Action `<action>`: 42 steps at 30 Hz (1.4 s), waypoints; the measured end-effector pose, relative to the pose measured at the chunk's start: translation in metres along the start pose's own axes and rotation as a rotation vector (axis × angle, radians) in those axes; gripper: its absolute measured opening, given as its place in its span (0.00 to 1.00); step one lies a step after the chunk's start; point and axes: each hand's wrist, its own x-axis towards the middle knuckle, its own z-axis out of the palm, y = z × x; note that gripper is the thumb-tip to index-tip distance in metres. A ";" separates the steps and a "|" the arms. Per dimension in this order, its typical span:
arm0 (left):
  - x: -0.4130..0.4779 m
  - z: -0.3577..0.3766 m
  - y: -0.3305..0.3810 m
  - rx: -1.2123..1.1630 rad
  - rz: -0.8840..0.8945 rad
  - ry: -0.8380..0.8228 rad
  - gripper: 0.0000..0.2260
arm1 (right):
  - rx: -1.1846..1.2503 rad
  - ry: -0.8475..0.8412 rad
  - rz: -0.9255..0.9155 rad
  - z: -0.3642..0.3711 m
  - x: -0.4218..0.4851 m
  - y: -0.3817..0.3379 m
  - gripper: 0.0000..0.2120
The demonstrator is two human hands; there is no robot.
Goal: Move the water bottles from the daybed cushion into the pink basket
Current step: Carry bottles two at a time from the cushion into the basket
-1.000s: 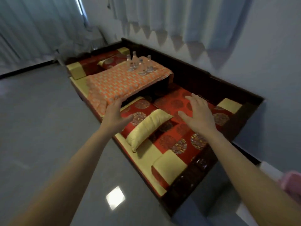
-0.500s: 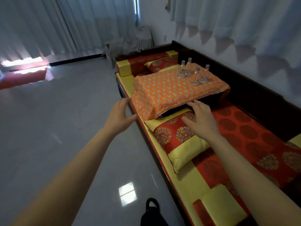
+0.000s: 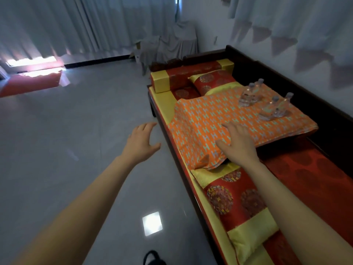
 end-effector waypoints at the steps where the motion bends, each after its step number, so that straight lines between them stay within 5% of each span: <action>1: 0.017 -0.001 -0.009 -0.004 -0.004 -0.010 0.30 | -0.004 0.007 0.004 0.005 0.015 -0.004 0.27; 14: 0.285 0.012 -0.070 -0.059 0.243 -0.152 0.31 | -0.051 0.144 0.300 0.076 0.191 -0.014 0.34; 31: 0.543 0.151 0.088 -0.122 0.715 -0.421 0.31 | -0.122 0.374 0.736 0.065 0.287 0.144 0.33; 39: 0.615 0.212 0.128 -0.188 0.738 -0.606 0.32 | 0.076 0.426 0.918 0.083 0.335 0.213 0.37; 42: 0.634 0.245 0.149 -0.245 0.677 -0.718 0.40 | 0.164 0.548 1.065 0.086 0.348 0.239 0.40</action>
